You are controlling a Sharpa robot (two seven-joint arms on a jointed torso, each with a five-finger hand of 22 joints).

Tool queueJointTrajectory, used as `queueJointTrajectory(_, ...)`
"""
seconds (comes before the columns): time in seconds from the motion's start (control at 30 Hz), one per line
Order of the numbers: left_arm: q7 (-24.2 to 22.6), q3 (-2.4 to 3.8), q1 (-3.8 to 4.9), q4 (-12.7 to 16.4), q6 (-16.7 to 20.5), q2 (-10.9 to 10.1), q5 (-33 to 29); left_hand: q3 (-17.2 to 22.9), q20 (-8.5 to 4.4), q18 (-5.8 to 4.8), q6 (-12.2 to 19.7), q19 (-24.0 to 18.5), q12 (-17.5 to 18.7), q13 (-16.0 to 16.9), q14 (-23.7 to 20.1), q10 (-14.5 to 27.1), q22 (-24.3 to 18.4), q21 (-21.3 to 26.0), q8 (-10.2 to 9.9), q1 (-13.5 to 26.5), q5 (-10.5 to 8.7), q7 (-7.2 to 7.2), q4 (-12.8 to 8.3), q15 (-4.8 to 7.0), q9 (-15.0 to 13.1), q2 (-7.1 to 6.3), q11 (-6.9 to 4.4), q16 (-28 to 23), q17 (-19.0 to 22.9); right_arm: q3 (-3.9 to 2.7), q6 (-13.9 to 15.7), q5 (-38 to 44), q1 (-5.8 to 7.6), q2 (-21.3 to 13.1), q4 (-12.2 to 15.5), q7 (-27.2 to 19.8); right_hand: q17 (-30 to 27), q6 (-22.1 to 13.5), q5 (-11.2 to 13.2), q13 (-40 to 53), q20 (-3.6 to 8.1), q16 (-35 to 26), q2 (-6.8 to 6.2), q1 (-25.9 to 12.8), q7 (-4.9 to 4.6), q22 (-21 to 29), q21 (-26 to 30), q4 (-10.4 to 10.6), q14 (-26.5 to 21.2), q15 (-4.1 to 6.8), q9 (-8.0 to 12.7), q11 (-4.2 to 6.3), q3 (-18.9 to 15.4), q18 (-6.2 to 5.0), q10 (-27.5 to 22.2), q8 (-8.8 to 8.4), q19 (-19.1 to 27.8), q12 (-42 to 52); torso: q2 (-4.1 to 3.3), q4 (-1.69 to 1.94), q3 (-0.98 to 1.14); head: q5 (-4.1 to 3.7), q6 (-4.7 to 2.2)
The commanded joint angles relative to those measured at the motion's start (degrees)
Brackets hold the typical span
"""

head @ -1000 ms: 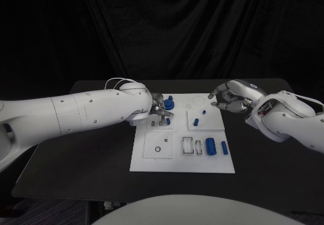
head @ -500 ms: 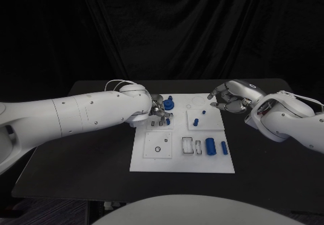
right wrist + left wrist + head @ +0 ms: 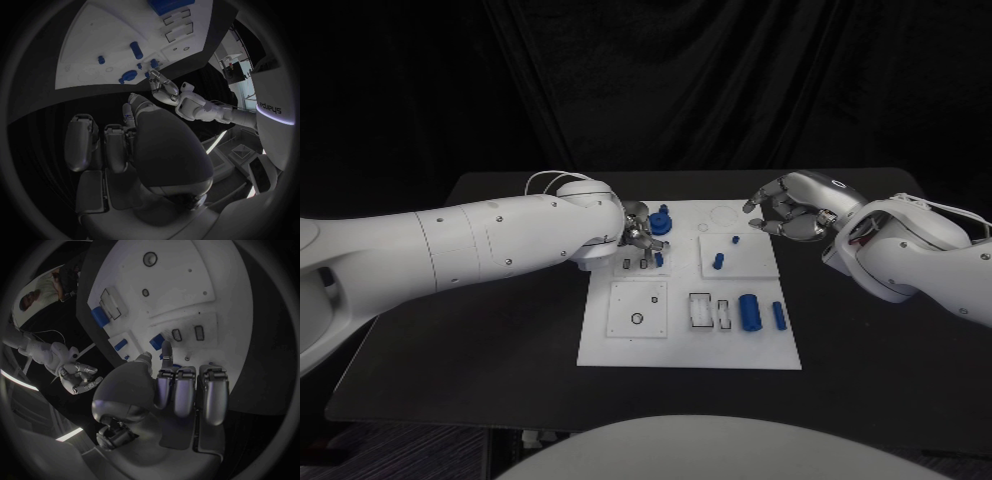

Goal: Assemble the parts on the task board

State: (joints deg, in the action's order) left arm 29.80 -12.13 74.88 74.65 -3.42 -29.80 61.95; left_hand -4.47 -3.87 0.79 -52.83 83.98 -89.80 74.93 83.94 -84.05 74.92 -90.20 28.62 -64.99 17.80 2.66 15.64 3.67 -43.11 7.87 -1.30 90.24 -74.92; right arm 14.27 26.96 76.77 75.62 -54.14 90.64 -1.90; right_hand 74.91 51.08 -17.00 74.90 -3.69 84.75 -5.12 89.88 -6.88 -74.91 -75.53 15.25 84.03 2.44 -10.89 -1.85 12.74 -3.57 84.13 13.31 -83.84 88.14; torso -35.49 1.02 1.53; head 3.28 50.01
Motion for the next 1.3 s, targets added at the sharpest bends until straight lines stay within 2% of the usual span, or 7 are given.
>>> queueJointTrajectory(0.03, -1.34, 0.05, -0.26, -0.33, -0.24, 0.30, 0.06, 0.36, 0.24, -0.79, -0.39, 6.02, -0.20, 15.07, 6.06, -5.95, 15.08, 0.20, -0.25, -0.73, 0.22, -0.04, -0.03, -0.30, 0.04, -0.09, 0.28, -0.24, -15.08, -0.04, -0.66, 0.08, -0.15, -0.01, -0.05, 1.19, 9.60, 0.23, -0.42, 11.99, -0.37, -0.25, 0.54, -0.20, -0.22, -9.95, 0.26, 0.09, 4.24, -0.52, 0.06, -0.38, 0.13, 0.17, 2.90, -0.22, -0.06, -0.18, -0.01, 0.04, 0.03, 0.06, -0.01)
queueJointTrajectory(0.33, -1.77, 0.05, -0.77, -0.57, -0.40, 0.65, 0.06, 0.62, 0.24, -0.79, -0.51, 6.02, -0.20, 15.07, 6.06, -5.95, 15.08, 0.20, -0.49, -1.06, 0.23, -0.06, -0.16, -0.29, 0.00, -0.16, 0.27, -0.24, -15.08, -0.04, -0.95, 0.08, -0.17, -0.02, -0.07, 1.41, 9.57, 0.24, -0.43, 11.97, -0.38, -0.29, 0.56, -0.21, -0.23, -9.93, 0.31, 0.10, 4.23, -0.53, 0.07, -0.40, 0.14, 0.16, 2.89, -0.23, -0.04, -0.19, -0.02, -0.03, -0.01, 0.03, -0.01)
queueJointTrajectory(0.5, -1.93, 0.05, -1.03, -0.85, -0.78, 0.91, 0.06, 0.70, 0.24, -0.79, -0.56, 6.02, -0.20, 15.07, 6.06, -5.95, 15.08, 0.20, -0.56, -1.16, 0.23, -0.07, -0.20, -0.29, -0.02, -0.16, 0.27, -0.24, -15.08, -0.04, -1.19, 0.08, -0.17, 0.01, -0.11, 1.59, 9.53, 0.26, -0.47, 11.97, -0.41, -0.33, 0.58, -0.27, -0.26, -9.92, 0.38, 0.14, 4.22, -0.57, 0.09, -0.44, 0.15, 0.15, 2.88, -0.23, -0.01, -0.19, 0.06, 0.08, -0.01, -0.20, -0.01)
queueJointTrajectory(0.7, -1.99, 0.05, -1.27, -1.03, -0.81, 1.20, 0.06, 1.14, 0.22, -0.79, -0.86, 6.02, -0.20, 15.07, 6.06, -5.95, 15.08, 0.20, -0.80, -1.65, 0.25, -0.15, -0.41, -0.26, -0.13, -0.21, 0.22, -0.24, -15.08, -0.04, -1.52, 0.08, -0.19, 0.10, -0.18, 1.75, 9.53, 0.26, -0.47, 11.97, -0.41, -0.33, 0.58, -0.27, -0.26, -9.92, 0.38, 0.14, 4.22, -0.57, 0.09, -0.44, 0.15, 0.15, 2.88, -0.23, -0.01, -0.19, -0.01, -0.04, -0.03, -0.08, -0.01)
queueJointTrajectory(1.3, -2.69, 0.05, -1.46, -2.03, -0.74, 1.82, 0.06, 1.89, 0.18, -0.79, -0.69, 6.02, -0.20, 15.07, 6.06, -5.95, 15.08, 0.20, -1.57, -2.29, 0.35, -0.08, -0.60, -0.23, -0.23, -0.29, 0.24, -0.24, -15.08, -0.04, -2.26, 0.08, -0.22, 0.17, -0.23, 2.31, 9.39, 0.28, -0.51, 11.91, -0.47, -0.47, 0.60, -0.35, -0.30, -9.83, 0.67, 0.19, 4.17, -0.63, 0.15, -0.50, 0.17, 0.08, 2.82, -0.26, 0.10, -0.23, 0.00, 0.03, -0.03, -0.15, -0.01)
